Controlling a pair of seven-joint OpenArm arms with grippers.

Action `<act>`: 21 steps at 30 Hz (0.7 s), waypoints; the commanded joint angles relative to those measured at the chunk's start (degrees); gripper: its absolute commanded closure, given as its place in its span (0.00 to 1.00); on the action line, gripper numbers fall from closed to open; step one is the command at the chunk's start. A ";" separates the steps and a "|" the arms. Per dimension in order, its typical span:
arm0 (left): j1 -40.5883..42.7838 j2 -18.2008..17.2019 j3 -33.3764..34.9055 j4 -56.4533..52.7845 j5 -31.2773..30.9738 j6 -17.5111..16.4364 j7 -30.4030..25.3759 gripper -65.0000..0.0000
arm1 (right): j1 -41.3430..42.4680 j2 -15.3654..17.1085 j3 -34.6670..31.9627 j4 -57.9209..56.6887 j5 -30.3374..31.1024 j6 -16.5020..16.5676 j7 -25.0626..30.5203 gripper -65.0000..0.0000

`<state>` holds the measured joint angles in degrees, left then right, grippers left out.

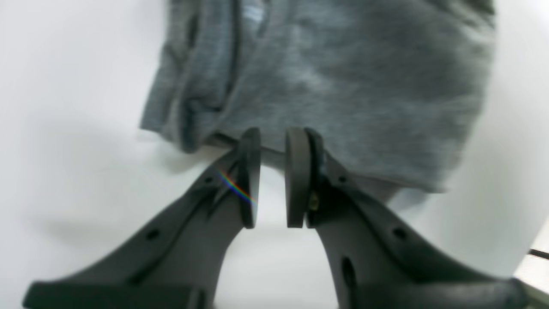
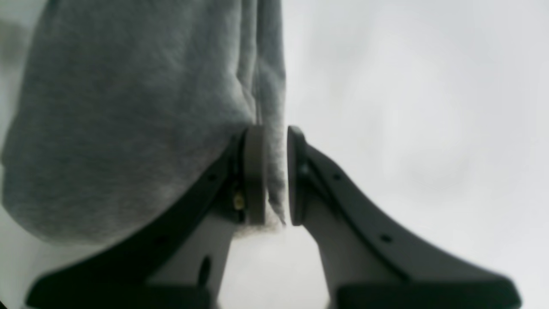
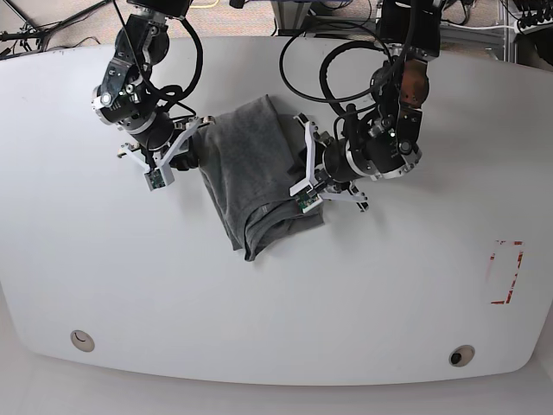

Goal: Fold the T-shirt properly
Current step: 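Fold the bundle over again with both grippers, flipping it onto itself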

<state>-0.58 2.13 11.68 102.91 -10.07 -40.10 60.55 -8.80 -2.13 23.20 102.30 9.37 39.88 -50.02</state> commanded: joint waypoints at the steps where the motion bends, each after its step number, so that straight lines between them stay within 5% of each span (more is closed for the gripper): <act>1: 1.24 1.52 -0.03 1.39 -0.44 0.10 -1.08 0.87 | 0.14 0.68 0.05 -2.39 1.14 0.12 4.26 0.87; 12: 1.59 1.34 -0.30 -9.33 -0.26 0.10 -1.35 0.87 | -1.97 2.00 0.32 -8.63 1.05 0.12 9.98 0.87; 21: -0.08 -4.64 -0.21 -16.10 -0.35 0.10 -7.24 0.87 | -3.47 2.00 0.40 -7.58 1.32 0.12 9.98 0.87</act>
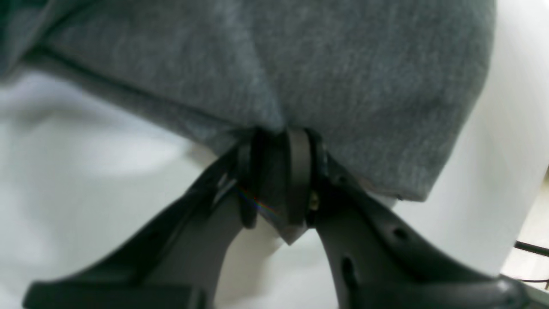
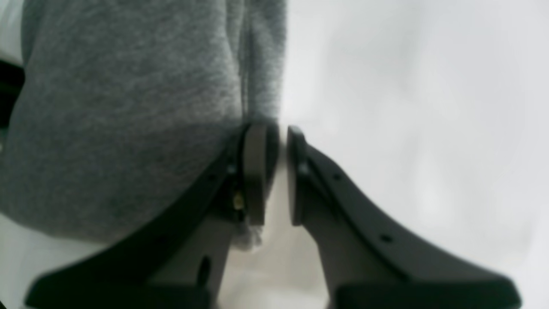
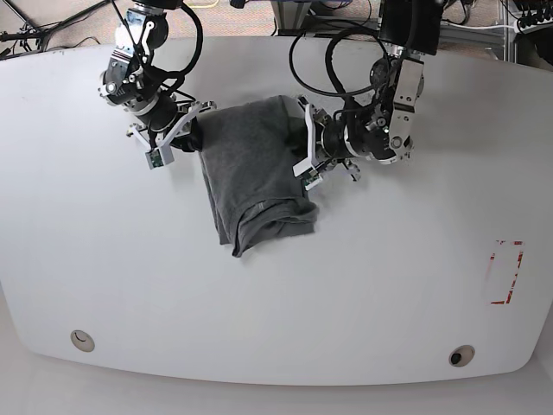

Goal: Fold the T-shirt properly
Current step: 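Fold the bundle over again with both grippers, flipping it onto itself, then drag the folded shirt with the left gripper to the table's edge corner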

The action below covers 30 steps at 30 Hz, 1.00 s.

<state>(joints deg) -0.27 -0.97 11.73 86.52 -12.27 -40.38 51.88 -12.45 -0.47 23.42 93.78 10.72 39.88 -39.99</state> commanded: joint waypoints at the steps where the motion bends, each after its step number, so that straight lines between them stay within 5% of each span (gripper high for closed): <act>1: -0.47 -2.06 -0.34 0.29 1.77 0.38 1.53 0.87 | 0.18 0.34 0.18 0.95 -0.04 0.12 -0.14 0.87; 9: -0.47 -5.31 -0.52 3.02 1.59 0.38 1.62 0.87 | -0.87 -0.01 -0.17 1.12 0.31 0.12 -0.23 0.87; 20: -2.14 -5.84 -1.66 14.18 1.59 0.38 6.72 0.87 | -2.19 -4.50 -0.17 10.18 -0.22 0.12 -3.84 0.87; 28: -5.22 0.05 -1.66 20.25 3.88 0.38 6.19 0.80 | -2.10 -3.88 0.27 15.63 -0.22 0.12 -6.74 0.87; 30: -5.84 2.51 -0.34 20.25 5.37 4.56 6.19 0.70 | -2.10 -2.65 0.36 16.16 -0.22 0.12 -6.74 0.87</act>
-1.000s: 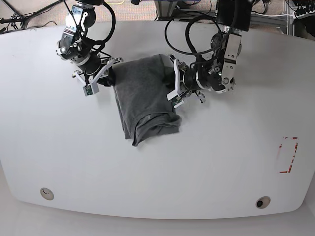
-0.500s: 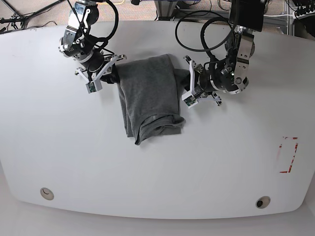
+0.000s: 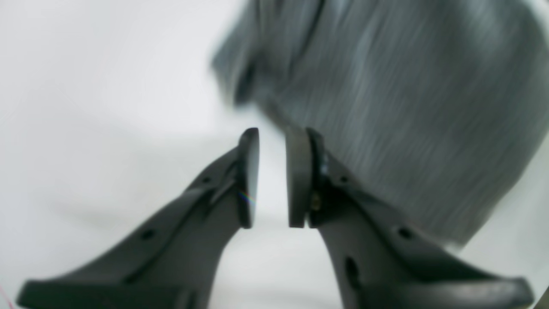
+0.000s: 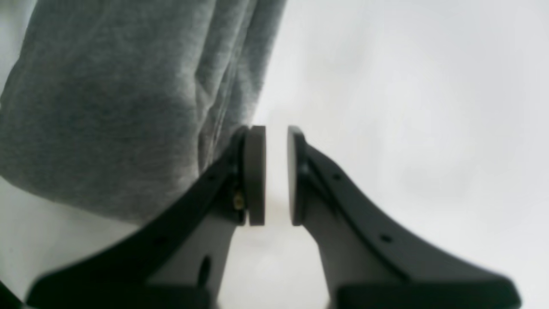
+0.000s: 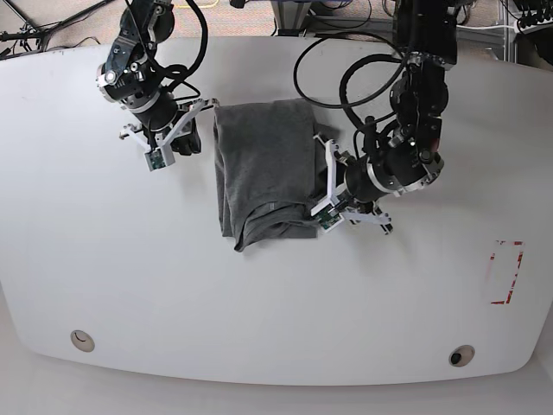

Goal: Fold the T-shirt properly
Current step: 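Drag the folded shirt with the left gripper to the table's edge corner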

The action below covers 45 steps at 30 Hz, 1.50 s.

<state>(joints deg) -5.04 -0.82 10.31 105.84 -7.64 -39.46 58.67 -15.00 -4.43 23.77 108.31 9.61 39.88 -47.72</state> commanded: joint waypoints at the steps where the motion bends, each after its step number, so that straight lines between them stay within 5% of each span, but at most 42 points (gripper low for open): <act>1: -1.42 3.41 1.78 0.84 1.35 5.84 -0.70 0.65 | 0.46 1.66 0.01 1.62 0.90 0.12 1.00 0.87; 8: 0.51 8.78 10.05 -0.39 5.66 23.86 -9.58 0.39 | 0.46 2.80 0.01 1.53 0.90 0.12 0.91 0.87; 16: 5.08 9.22 20.60 -7.86 10.23 38.63 -22.76 0.38 | 0.46 2.80 0.01 1.36 0.90 0.12 0.91 0.87; 25: 6.49 8.78 22.18 -21.84 12.52 39.59 -31.91 0.39 | 0.46 2.80 0.01 -0.31 0.90 0.12 1.00 0.87; 31: 6.05 8.60 20.60 -31.51 12.43 39.42 -32.61 0.39 | 0.46 2.80 0.10 -0.58 0.90 0.12 1.09 0.87; 36: 5.79 3.85 17.43 -31.95 11.99 38.89 -32.61 0.39 | 0.46 2.80 0.10 -0.49 0.90 0.12 1.09 0.87; 45: 5.87 -6.96 9.78 -31.42 11.99 25.79 -27.33 0.39 | 1.69 2.80 0.10 -0.40 0.90 0.12 1.09 0.87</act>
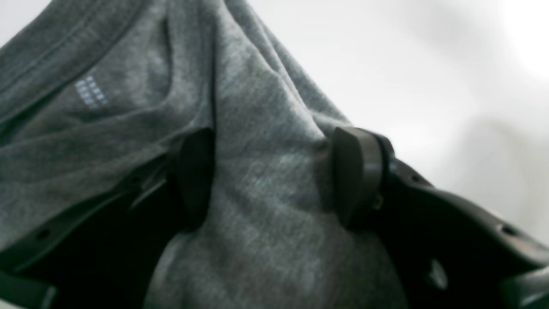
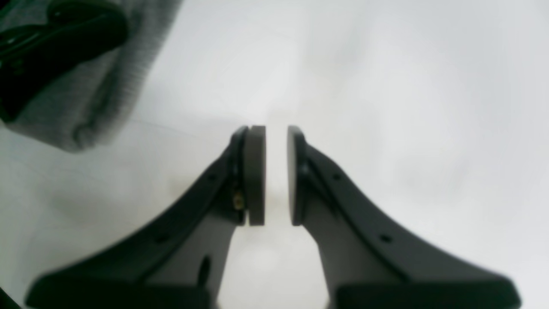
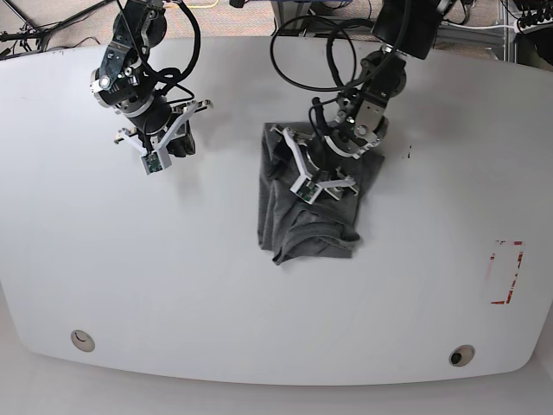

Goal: Fold the T-shirt properly
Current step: 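Drag the folded shirt with the left gripper to the table's edge corner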

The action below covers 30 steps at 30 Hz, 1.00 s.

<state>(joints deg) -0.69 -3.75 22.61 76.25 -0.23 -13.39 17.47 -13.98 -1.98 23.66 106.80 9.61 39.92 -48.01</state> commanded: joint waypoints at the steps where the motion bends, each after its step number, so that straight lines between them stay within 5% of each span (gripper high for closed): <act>1: 1.52 -5.17 -4.02 -1.74 4.58 -1.95 14.22 0.39 | 0.75 0.35 0.21 1.11 0.90 0.08 1.37 0.87; 7: 1.61 -12.74 -11.84 -2.01 5.02 -11.89 14.57 0.39 | 1.01 0.35 0.21 1.28 0.90 0.08 1.28 0.87; 21: 7.94 -29.35 -27.93 -5.00 4.58 -24.37 15.71 0.39 | 1.01 0.00 0.21 1.37 1.43 0.08 1.28 0.87; 30: 8.29 -34.98 -34.96 -11.85 4.58 -26.61 15.62 0.39 | 0.57 -1.67 0.21 1.37 1.43 0.08 1.37 0.88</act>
<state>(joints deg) 5.85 -37.69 -11.86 67.22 -2.96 -39.53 24.97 -13.50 -3.07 23.83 106.94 10.26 39.90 -47.81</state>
